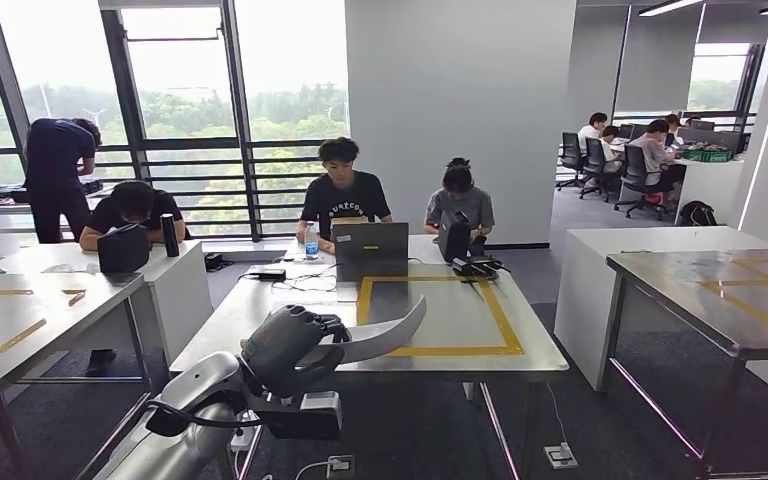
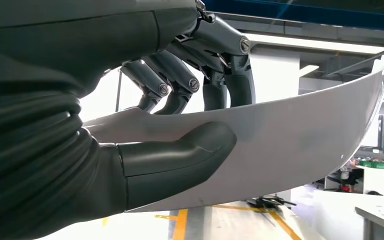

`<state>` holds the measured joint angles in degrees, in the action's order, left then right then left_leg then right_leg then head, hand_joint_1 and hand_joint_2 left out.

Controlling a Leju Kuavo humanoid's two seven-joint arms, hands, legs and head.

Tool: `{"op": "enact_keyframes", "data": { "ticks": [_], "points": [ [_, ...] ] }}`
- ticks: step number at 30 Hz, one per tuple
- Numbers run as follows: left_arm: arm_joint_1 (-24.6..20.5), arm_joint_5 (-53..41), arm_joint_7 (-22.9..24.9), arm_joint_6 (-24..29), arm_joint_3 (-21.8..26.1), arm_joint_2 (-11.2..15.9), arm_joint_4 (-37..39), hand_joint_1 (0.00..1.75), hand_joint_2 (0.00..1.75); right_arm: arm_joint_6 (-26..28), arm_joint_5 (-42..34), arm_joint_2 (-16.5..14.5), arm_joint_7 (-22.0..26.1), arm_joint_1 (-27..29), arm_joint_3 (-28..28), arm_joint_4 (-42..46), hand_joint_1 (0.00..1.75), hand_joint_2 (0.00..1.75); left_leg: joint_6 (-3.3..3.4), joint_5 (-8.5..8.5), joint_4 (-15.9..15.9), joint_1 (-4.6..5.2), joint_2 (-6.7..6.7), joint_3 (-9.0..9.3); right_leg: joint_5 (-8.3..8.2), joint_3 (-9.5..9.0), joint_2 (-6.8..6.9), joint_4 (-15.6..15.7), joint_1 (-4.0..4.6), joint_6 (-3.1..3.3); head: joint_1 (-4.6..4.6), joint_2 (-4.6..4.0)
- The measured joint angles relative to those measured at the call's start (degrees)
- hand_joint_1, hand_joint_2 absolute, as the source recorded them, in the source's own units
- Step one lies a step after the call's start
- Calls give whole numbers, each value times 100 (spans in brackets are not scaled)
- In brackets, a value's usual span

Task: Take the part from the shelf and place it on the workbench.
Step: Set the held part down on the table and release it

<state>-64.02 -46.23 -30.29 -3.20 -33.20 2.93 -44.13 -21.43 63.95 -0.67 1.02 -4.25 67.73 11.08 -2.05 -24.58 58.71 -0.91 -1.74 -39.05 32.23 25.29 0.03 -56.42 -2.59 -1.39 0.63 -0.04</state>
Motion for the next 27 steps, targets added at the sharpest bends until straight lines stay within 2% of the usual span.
{"op": "enact_keyframes", "data": {
  "ticks": [1,3,4,5,6,7,8,9,10,11,12,13,15,16,17,18,19,20,21,22,24,25,26,27],
  "points": [
    [-38,-1,-1,-1,2,-2,-25,175,175,1,0,10,2,-2,1,3,0,0,40,141,-108,-5,-23,49,29,-115,16,0,10,-59,-2,0],
    [-176,-2,-1,-1,7,-29,-83,175,175,1,1,23,1,-11,1,9,0,0,160,115,-136,-5,46,219,-70,-226,56,-125,11,-160,2,0],
    [-248,-1,-4,2,11,-46,-98,175,175,1,1,28,1,-20,1,12,0,0,229,128,-155,-9,81,299,-193,-169,59,-362,6,-186,7,-1],
    [-295,1,-8,2,13,-57,-98,175,175,0,1,31,0,-35,0,14,0,0,289,142,-157,-1,102,387,-244,-9,54,-663,3,-188,15,-1],
    [-302,2,-17,2,14,-67,-95,175,175,-1,0,30,1,-45,-1,14,0,0,339,152,-161,12,118,450,-207,232,44,-1013,7,-181,22,-1],
    [-280,1,-32,2,15,-72,-81,175,175,-2,-1,29,1,-47,-1,14,0,0,378,110,-153,32,139,506,-60,512,33,-1345,24,-172,25,0],
    [-243,-1,-48,1,14,-76,-66,175,175,-2,-2,28,3,-41,-2,14,0,0,403,53,-153,59,169,560,203,788,28,-1569,51,-163,29,0],
    [-205,-3,-63,-1,14,-81,-50,175,175,-1,-4,27,4,-29,-2,14,0,0,421,-5,-153,87,199,610,516,1024,23,-1662,81,-153,33,0],
    [-176,-4,-77,0,13,-84,-36,175,175,1,-9,27,6,-14,-2,14,0,0,435,-69,-151,116,227,663,777,1202,19,-1617,115,-136,37,0],
    [-160,-4,-89,3,13,-85,-25,175,175,2,-14,27,10,-2,-2,14,0,0,446,-134,-147,145,246,721,888,1318,16,-1452,148,-104,40,0],
    [-153,-4,-100,9,13,-88,-12,175,175,3,-18,27,13,8,-2,14,0,0,453,-202,-144,174,257,787,772,1377,14,-1189,183,-48,43,0],
    [-147,-4,-108,21,13,-90,9,175,175,3,-19,29,17,18,-2,14,0,0,459,-274,-142,197,262,842,350,1393,10,-844,226,33,45,0],
    [-109,-6,-129,54,11,-110,62,175,175,2,-18,31,22,43,-2,14,0,0,437,-422,-127,244,286,966,-627,1334,-24,-283,296,169,44,0],
    [-84,-7,-139,70,10,-117,83,175,175,1,-17,32,23,55,-2,14,0,0,417,-476,-111,255,300,1025,-953,1281,-42,-137,314,208,43,0],
    [-67,-7,-148,85,10,-126,92,175,175,0,-17,31,25,59,-2,14,0,0,387,-482,-55,265,312,1055,-1023,1223,-56,-96,317,223,40,0],
    [-67,-7,-152,95,11,-125,92,175,175,0,-17,29,28,54,-1,14,0,0,355,-441,76,268,312,1001,-1001,1158,-57,-83,303,235,38,0],
    [-79,-4,-152,105,14,-120,91,175,175,0,-17,27,35,43,-1,14,0,0,316,-337,318,265,305,873,-970,1090,-56,-60,287,256,38,0],
    [-93,-3,-152,112,16,-112,95,175,175,1,-18,26,44,33,-1,14,0,0,273,-238,634,259,294,663,-925,1025,-53,-44,271,275,33,0],
    [-101,-3,-152,115,19,-105,103,175,175,2,-18,25,52,25,0,14,0,0,229,-208,981,244,283,415,-874,955,-51,-32,248,291,31,0],
    [-94,-4,-155,117,21,-98,118,175,175,3,-17,24,57,24,0,14,0,0,189,-277,1288,218,272,174,-810,886,-49,-26,231,299,28,0],
    [-56,-6,-159,117,22,-85,164,175,175,4,-16,21,55,27,1,13,0,0,121,-719,1623,151,260,-215,-672,734,-51,-24,187,285,28,0],
    [-34,-7,-162,117,22,-77,188,175,175,5,-15,19,50,31,1,13,0,0,88,-951,1620,118,252,-333,-595,643,-58,-24,159,264,28,0],
    [-18,-8,-162,117,22,-69,209,175,175,5,-15,16,46,33,0,12,0,0,57,-1071,1487,86,242,-390,-513,545,-67,-26,128,235,28,0],
    [-9,-8,-164,119,22,-61,227,175,175,7,-15,14,43,34,0,11,0,0,26,-1012,1235,54,231,-395,-426,443,-79,-36,97,200,28,0]
  ]
}}
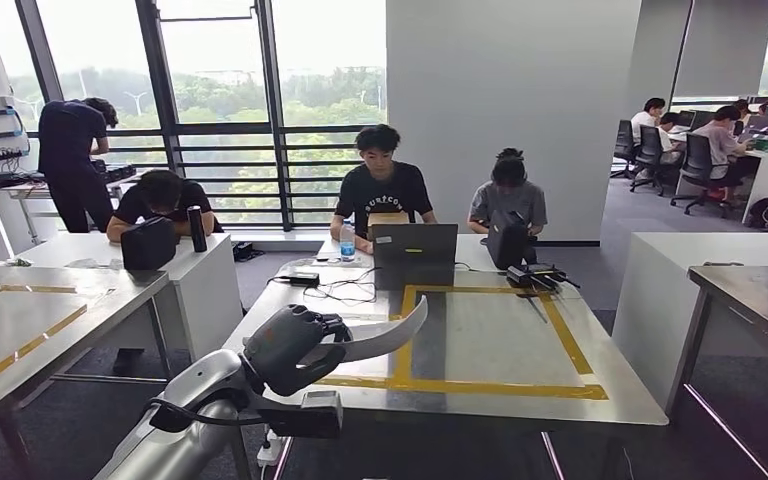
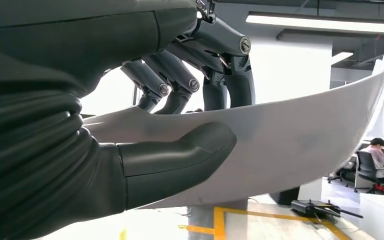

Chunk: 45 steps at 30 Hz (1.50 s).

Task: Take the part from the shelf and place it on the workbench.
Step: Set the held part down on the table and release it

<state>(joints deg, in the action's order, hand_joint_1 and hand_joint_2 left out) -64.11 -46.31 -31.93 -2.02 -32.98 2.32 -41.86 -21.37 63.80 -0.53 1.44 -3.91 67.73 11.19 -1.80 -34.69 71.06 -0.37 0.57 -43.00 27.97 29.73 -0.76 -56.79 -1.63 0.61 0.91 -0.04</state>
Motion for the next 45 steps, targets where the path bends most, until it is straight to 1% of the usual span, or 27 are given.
{"op": "enact_keyframes", "data": {
  "ticks": [1,3,4,5,7,9,12,13,15,17,19,22,24,25,27,29,30,32,33,34,36,38,40,41,42,44,45],
  "points": [
    [5,-1,-2,2,0,7,15,175,175,2,0,-2,-1,1,-1,1,0,0,-30,308,-345,-34,-12,31,91,-74,-8,-10,-24,-40,-1,0],
    [4,-3,-5,8,0,25,48,175,175,15,6,1,0,-11,-1,1,0,0,-56,1179,-1049,-85,-56,98,291,-190,-23,-94,-33,-125,-3,0],
    [9,-8,-5,10,0,30,59,175,175,21,10,2,-4,-17,-1,1,0,0,-40,1483,-1212,-93,-71,116,390,-218,-27,-123,-27,-172,-4,0],
    [6,-14,-5,13,1,38,69,175,175,27,14,3,-13,-24,-1,0,0,0,-6,1586,-1262,-86,-80,122,476,-266,-29,-142,-24,-217,-6,0],
    [-14,-28,-6,14,3,37,64,175,175,30,17,1,-34,-34,0,1,0,0,97,1498,-1161,-87,-63,175,604,-363,-15,-118,-37,-301,-5,1],
    [-57,-34,-9,15,7,23,60,175,175,29,20,-1,-44,-55,1,1,0,0,201,1389,-1161,-102,-50,268,761,-270,18,-420,-45,-340,8,1],
    [-54,-45,-9,16,8,2,101,175,175,29,20,-2,-55,-73,0,0,0,0,282,1194,-1162,-67,-35,415,1058,575,41,-1628,-25,-348,28,1],
    [-33,-49,-8,16,7,-2,121,175,175,30,20,-3,-58,-63,0,0,0,0,292,1120,-1160,-52,-29,479,1006,837,41,-1863,-14,-341,30,0],
    [-1,-53,-6,16,7,-11,156,175,175,34,17,-6,-60,-28,1,0,0,0,290,975,-1151,-31,-24,651,509,1026,43,-1627,8,-303,34,0],
    [1,-55,-5,16,7,-28,182,175,175,42,15,-8,-62,-5,1,0,0,0,258,824,-1143,-14,-24,838,-141,887,59,-819,42,-244,37,0],
    [-9,-59,-4,15,7,-48,208,175,175,46,16,-9,-73,-2,1,0,0,0,194,688,-1150,3,-13,952,-363,736,80,-316,81,-181,38,-3],
    [-32,-77,-3,13,7,-60,217,175,175,47,16,-11,-81,-11,1,0,0,0,85,566,-1201,7,-8,1060,-238,612,80,-219,86,-83,36,-3],
    [-62,-86,-8,12,8,-57,219,175,175,47,14,-13,-83,-8,1,0,0,0,34,478,-962,9,-18,994,-153,433,71,-154,53,-4,25,-3],
    [-71,-89,-14,11,8,-56,230,175,175,47,10,-15,-83,-7,1,0,0,0,19,403,-660,3,-22,827,-94,330,67,-129,43,25,18,-2],
    [-69,-91,-25,3,6,-58,287,175,175,47,1,-16,-80,-15,1,0,0,0,-4,254,121,1,-25,283,68,137,55,-115,42,59,11,0],
    [-35,-95,-41,-5,4,-59,349,175,175,47,-4,-20,-78,-4,1,0,0,0,-1,446,424,2,-25,-146,257,-81,24,-113,43,58,8,0],
    [-24,-97,-48,-7,3,-59,375,175,175,47,-4,-22,-78,4,1,0,0,0,18,754,230,5,-24,-207,363,-214,5,-111,44,49,7,0],
    [-15,-98,-55,-8,2,-54,431,175,175,47,-3,-33,-75,18,1,-2,0,0,92,1462,-501,36,-19,-104,583,-463,-20,-88,46,12,13,-3],
    [-11,-98,-56,-12,-1,-56,462,175,175,47,-3,-40,-75,16,1,-4,0,0,136,1662,-793,60,-19,-12,669,-556,-30,-60,45,-22,8,-5],
    [-7,-102,-57,-18,-4,-63,491,175,175,47,-3,-47,-75,9,2,-7,0,0,177,1688,-968,85,-17,76,729,-620,-34,-19,41,-60,9,-5],
    [-25,-108,-66,-28,-11,-88,516,175,175,47,-4,-57,-76,-21,3,-9,0,0,244,1453,-1120,107,-18,231,711,-687,-43,6,40,-132,-2,-1],
    [-46,-108,-72,-24,-13,-115,522,175,175,51,-14,-67,-76,-40,3,-9,0,0,293,1273,-1299,68,-15,421,463,-493,-28,-378,46,-177,-1,1],
    [21,-104,-72,-15,-14,-139,559,175,175,71,-36,-74,-77,-41,3,-10,0,0,319,1179,-1471,22,-12,691,253,-14,-3,-1115,51,-213,10,2],
    [91,-104,-69,-13,-15,-148,588,175,175,82,-49,-76,-80,-36,3,-11,0,0,324,1120,-1550,13,-12,844,322,234,9,-1421,56,-229,18,2],
    [164,-106,-64,-13,-19,-160,617,175,175,94,-63,-76,-92,-27,4,-11,0,0,321,1052,-1614,5,-13,996,533,461,14,-1601,57,-246,20,2],
    [247,-113,-43,-12,-26,-203,655,175,175,108,-86,-75,-131,-4,10,-11,0,0,301,896,-1685,-21,-9,1262,1053,815,24,-1582,50,-282,22,1],
    [251,-115,-28,-11,-28,-236,664,175,175,114,-92,-76,-151,5,14,-11,0,0,280,806,-1695,-38,-5,1376,1159,933,33,-1403,39,-301,24,1]
  ]
}}
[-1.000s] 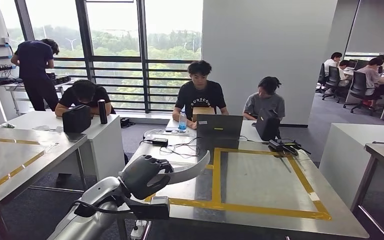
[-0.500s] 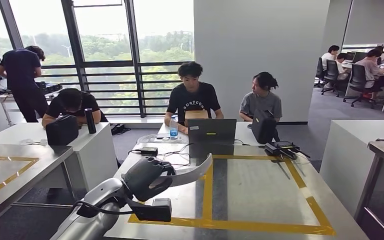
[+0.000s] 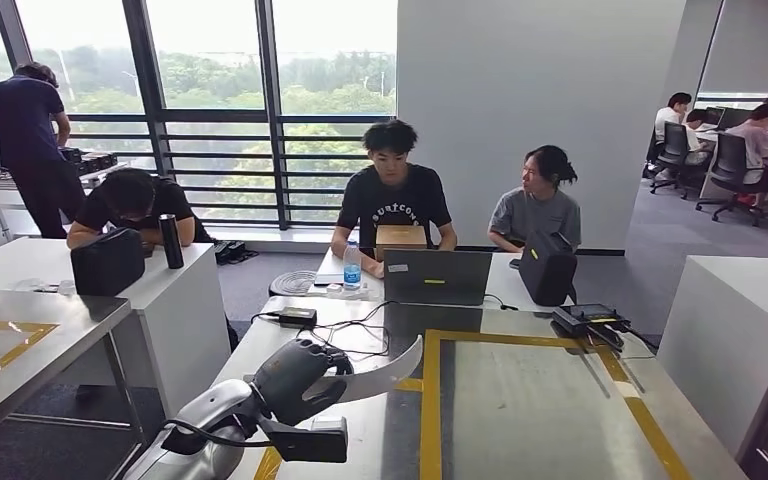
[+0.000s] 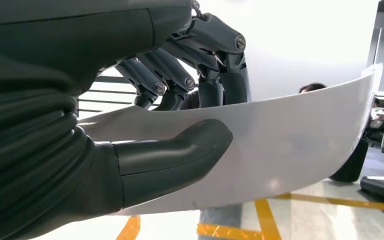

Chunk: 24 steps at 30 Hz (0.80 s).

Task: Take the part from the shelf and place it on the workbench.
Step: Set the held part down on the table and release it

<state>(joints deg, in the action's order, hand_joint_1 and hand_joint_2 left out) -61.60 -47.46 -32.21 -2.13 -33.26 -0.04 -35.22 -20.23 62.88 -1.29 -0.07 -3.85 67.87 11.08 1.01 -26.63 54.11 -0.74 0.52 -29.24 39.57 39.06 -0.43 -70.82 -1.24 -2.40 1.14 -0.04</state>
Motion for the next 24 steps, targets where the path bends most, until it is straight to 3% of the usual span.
{"op": "enact_keyframes", "data": {
  "ticks": [1,2,3,4,5,6,8,10,11,13,14,15,16,19,20,21,24],
  "points": [
    [-6,-2,17,1,-1,-37,9,175,175,7,-5,0,-14,7,6,0,0,0,-29,-99,-1,-17,4,118,-140,73,15,286,-18,-23,2,0],
    [-8,-2,32,1,-1,-70,22,175,175,13,-10,-2,-21,21,13,-1,0,0,-66,-203,2,-23,5,217,-596,111,43,655,-44,-50,4,0],
    [-7,-3,50,1,-1,-102,45,175,175,16,-13,-6,-26,34,19,-4,0,0,-106,-318,30,-22,9,321,-1163,130,94,1026,-65,-56,7,0],
    [-7,-13,63,0,-2,-126,64,175,175,20,-15,-9,-32,45,23,-8,0,0,-152,-434,46,-8,11,397,-1653,131,134,1280,-73,-35,6,-1],
    [-12,-24,75,1,-4,-146,73,175,175,21,-15,-14,-35,52,26,-12,0,0,-195,-531,62,3,13,474,-1963,128,162,1412,-78,8,4,-1],
    [-37,-37,81,2,-5,-162,73,175,175,22,-15,-18,-38,45,27,-15,0,0,-231,-585,110,7,15,526,-2006,120,174,1419,-73,70,2,-1],
    [-121,-58,84,9,-8,-185,49,175,175,27,-16,-19,-34,14,28,-14,0,0,-289,-513,412,-12,7,435,-1880,49,143,1329,-75,186,-10,0],
    [-184,-67,100,19,-9,-203,45,175,175,33,-17,-15,-28,-22,28,-13,0,0,-317,-433,1112,-22,-9,23,-1773,-71,118,1308,-66,285,-22,0],
    [-187,-70,117,24,-9,-207,51,175,175,34,-17,-15,-28,-35,28,-13,0,0,-321,-525,1478,-19,-17,-229,-1712,-140,105,1312,-55,320,-26,1],
    [-165,-73,150,38,-9,-210,75,175,175,34,-18,-15,-30,-45,29,-13,0,0,-309,-979,1925,-8,-21,-681,-1578,-293,64,1319,-23,357,-31,1],
    [-152,-73,159,47,-9,-210,89,175,175,34,-20,-15,-31,-42,29,-13,0,0,-289,-1167,1952,0,-21,-826,-1511,-375,41,1320,-2,360,-32,1],
    [-142,-73,168,60,-9,-206,102,175,175,34,-21,-15,-30,-39,30,-13,0,0,-254,-1214,1839,18,-21,-909,-1445,-460,19,1321,23,361,-33,0],
    [-138,-73,174,75,-9,-199,115,175,175,34,-22,-16,-27,-36,30,-13,0,0,-195,-1047,1584,48,-21,-933,-1382,-544,3,1322,50,363,-33,0],
    [-123,-84,190,142,-4,-172,171,175,175,34,-23,-43,-3,-36,30,-15,0,0,33,95,561,196,1,-877,-1208,-724,-25,1311,116,347,-35,-1],
    [-115,-93,193,167,-3,-168,191,175,175,35,-23,-50,3,-38,31,-15,0,0,65,332,393,229,13,-858,-1159,-745,-34,1305,125,329,-35,-1],
    [-108,-105,198,190,-1,-168,207,175,175,35,-23,-55,5,-42,31,-15,0,0,50,433,330,240,28,-844,-1118,-759,-42,1287,141,325,-35,0],
    [-106,-127,208,221,14,-167,239,175,175,36,-20,-46,5,-43,32,-13,0,0,-9,457,337,234,53,-811,-1069,-782,-41,1288,151,384,-32,0]
  ]
}}
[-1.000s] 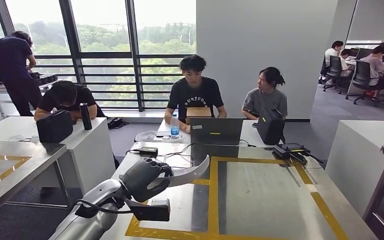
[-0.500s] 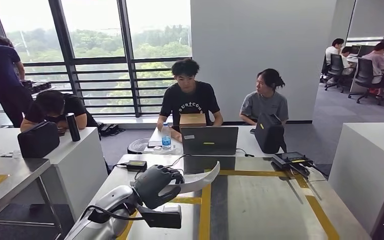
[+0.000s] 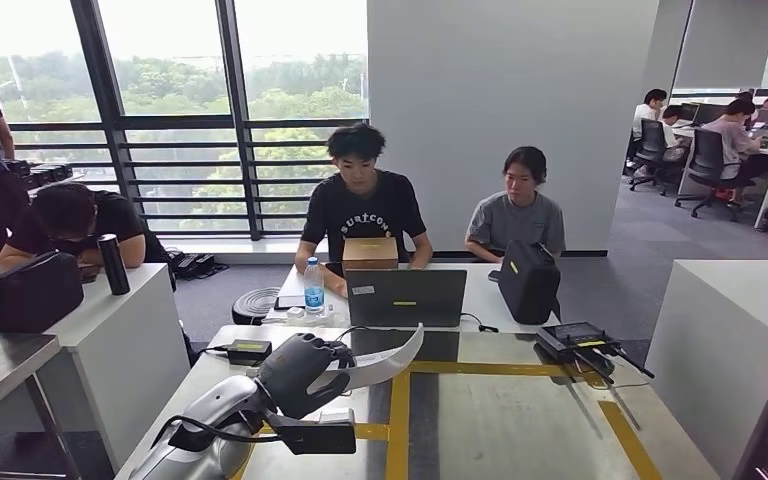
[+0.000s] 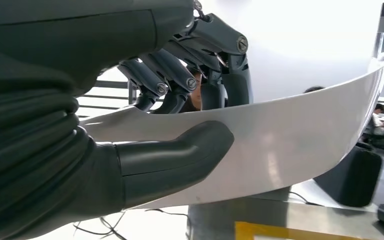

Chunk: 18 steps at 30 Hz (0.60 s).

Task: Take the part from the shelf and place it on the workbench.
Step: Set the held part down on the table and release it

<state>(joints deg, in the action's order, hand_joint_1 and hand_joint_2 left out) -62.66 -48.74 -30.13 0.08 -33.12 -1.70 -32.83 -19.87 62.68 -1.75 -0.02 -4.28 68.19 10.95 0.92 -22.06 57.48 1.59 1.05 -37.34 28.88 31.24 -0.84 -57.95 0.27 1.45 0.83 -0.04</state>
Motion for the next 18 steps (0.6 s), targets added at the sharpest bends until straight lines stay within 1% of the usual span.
{"op": "enact_keyframes", "data": {
  "ticks": [1,4,8,15,18],
  "points": [
    [-1,-5,-2,5,5,1,8,175,175,0,2,-1,1,-3,1,0,0,0,13,-15,2,6,10,0,6,-10,6,18,-4,8,1,-1],
    [2,-26,-10,14,9,0,22,175,175,0,4,2,2,-22,1,0,0,0,59,-50,2,11,22,3,27,-46,21,71,-5,-13,1,-1],
    [2,-67,-10,76,37,2,84,175,175,0,-7,9,-8,-35,2,0,0,0,85,-71,3,14,24,5,40,-67,29,103,-4,-38,1,0],
    [15,-173,-44,371,257,74,403,175,175,21,-11,9,16,-35,3,0,0,0,94,-74,8,15,23,24,36,-85,33,108,-5,-80,1,-1],
    [67,-226,-74,505,388,131,568,175,175,32,1,9,35,-34,4,0,0,0,93,-73,8,12,22,37,36,-95,32,108,-8,-84,1,-1]
  ]
}}
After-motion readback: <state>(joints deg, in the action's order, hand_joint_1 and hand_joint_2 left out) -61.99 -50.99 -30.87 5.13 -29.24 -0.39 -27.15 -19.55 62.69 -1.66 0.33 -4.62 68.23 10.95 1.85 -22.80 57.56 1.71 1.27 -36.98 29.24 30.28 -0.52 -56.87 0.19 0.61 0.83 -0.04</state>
